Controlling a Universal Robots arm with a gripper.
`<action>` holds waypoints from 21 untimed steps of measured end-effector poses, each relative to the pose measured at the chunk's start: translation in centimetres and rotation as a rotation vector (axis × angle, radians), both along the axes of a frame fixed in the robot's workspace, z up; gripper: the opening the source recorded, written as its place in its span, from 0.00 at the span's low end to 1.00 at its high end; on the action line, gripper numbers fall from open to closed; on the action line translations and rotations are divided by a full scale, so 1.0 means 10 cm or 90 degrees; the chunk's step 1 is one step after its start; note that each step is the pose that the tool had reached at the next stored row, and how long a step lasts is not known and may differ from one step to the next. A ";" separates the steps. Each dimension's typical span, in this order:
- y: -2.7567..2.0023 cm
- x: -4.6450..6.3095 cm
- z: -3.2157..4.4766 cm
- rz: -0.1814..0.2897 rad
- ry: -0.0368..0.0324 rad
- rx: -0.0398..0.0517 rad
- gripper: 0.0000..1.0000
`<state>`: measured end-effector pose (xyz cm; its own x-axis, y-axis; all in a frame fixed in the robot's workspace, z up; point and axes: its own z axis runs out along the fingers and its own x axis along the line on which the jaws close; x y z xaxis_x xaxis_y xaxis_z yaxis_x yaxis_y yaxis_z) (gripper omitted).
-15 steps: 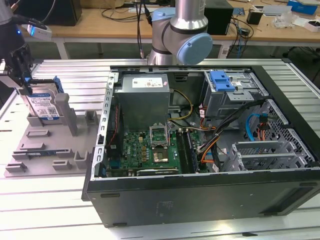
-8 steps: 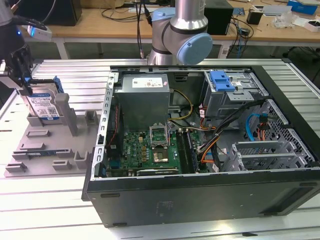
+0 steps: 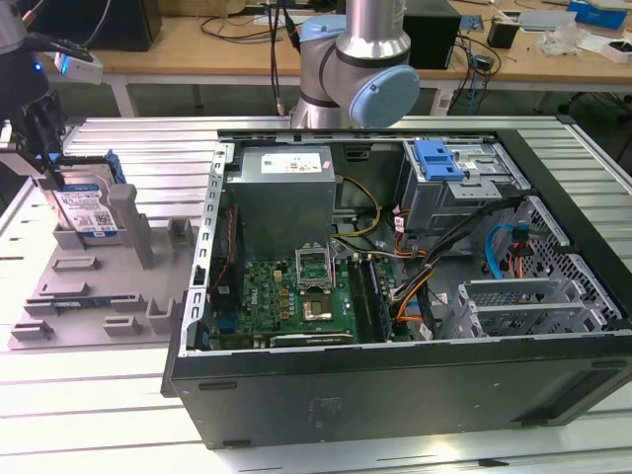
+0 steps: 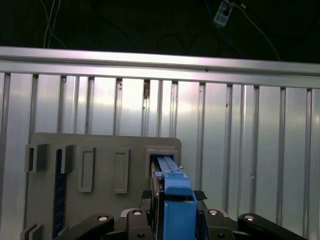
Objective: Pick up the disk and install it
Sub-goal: 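Pick up the disk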
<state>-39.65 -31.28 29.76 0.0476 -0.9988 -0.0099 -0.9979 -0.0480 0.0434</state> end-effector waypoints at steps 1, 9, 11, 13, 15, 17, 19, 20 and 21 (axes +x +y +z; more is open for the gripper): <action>0.000 0.00 -0.004 0.000 0.0001 0.0004 0.41; 0.000 0.00 -0.012 0.000 -0.0008 0.0006 0.41; -0.001 0.00 -0.016 0.000 -0.0018 0.0005 0.41; 0.000 0.00 -0.021 0.000 -0.0032 0.0006 0.41; 0.000 0.00 -0.024 0.000 -0.0044 0.0006 0.41; 0.000 0.00 -0.024 0.000 -0.0052 0.0005 0.41; 0.000 0.00 -0.024 0.000 -0.0054 0.0006 0.41; 0.000 0.00 -0.024 0.000 -0.0054 0.0006 0.41; 0.000 0.00 -0.024 0.000 -0.0054 0.0006 0.41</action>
<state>-39.69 -31.28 29.51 0.0477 -0.9988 -0.0104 -0.9982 -0.0480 0.0350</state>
